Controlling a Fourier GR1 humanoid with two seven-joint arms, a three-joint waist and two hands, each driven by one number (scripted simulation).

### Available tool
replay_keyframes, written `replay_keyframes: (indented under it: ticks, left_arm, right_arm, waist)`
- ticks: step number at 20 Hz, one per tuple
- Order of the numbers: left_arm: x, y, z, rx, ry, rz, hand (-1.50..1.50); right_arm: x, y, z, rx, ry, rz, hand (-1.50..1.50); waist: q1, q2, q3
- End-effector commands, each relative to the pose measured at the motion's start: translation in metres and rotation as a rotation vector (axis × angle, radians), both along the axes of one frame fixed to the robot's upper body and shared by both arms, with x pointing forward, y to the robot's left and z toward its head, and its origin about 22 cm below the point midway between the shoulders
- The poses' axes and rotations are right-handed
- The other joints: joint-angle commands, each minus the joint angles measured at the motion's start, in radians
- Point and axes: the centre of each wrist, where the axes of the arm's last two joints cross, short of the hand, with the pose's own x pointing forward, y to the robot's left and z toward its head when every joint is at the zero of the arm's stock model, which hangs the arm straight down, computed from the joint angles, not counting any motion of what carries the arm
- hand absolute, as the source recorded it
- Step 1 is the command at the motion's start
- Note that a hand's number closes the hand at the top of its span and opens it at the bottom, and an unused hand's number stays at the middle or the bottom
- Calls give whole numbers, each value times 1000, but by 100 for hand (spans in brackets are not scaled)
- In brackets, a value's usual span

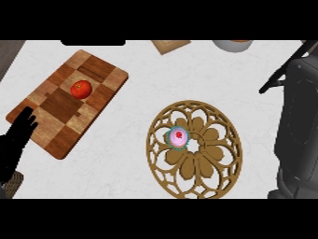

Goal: Pick the bell pepper from the placemat and place it in the tiered shelf

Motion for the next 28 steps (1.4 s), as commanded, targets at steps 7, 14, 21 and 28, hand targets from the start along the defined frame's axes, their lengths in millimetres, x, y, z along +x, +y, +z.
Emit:
replay_keyframes:
  ticks: [7, 14, 21, 28]
  left_arm:
    - [-3, 4, -9, -10, -6, 3, 0]
    - [1, -17, -12, -5, 6, 6, 0]
    - [-2, -5, -11, -5, -1, -3, 0]
    - [8, 3, 14, 3, -9, 5, 0]
  right_arm:
    - [13, -50, 45, 101, 153, -224, 150]
    - [7, -103, 33, 61, 218, -294, 150]
    - [8, -133, 9, 119, 188, -301, 150]
    - [4, -177, -6, 192, 171, -331, 150]
  waist:
    - [5, 5, 1]
    - [-3, 4, 2]
    - [3, 6, 2]
    - [3, 6, 2]
